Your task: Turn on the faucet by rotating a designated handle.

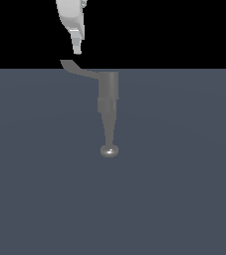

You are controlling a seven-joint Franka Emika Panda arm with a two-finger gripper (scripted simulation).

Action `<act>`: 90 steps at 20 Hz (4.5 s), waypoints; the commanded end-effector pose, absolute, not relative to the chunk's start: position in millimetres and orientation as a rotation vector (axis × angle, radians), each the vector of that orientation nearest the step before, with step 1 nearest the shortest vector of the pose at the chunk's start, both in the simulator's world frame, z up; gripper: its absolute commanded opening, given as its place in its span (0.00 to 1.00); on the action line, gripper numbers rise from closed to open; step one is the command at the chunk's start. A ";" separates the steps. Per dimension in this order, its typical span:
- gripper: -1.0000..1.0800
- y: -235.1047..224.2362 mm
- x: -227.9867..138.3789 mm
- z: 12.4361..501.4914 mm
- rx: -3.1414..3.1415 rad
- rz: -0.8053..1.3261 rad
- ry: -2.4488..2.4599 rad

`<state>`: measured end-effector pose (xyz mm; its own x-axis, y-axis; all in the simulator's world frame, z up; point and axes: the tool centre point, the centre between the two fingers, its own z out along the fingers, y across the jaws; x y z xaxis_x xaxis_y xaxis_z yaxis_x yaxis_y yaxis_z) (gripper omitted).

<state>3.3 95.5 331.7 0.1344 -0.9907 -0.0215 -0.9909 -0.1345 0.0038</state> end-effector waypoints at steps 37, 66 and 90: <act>0.00 114.4 -26.4 298.9 -2.168 0.000 2.273; 0.00 72.8 -101.0 299.6 -2.165 -0.002 2.273; 0.00 -29.6 -122.7 299.1 -2.168 0.000 2.274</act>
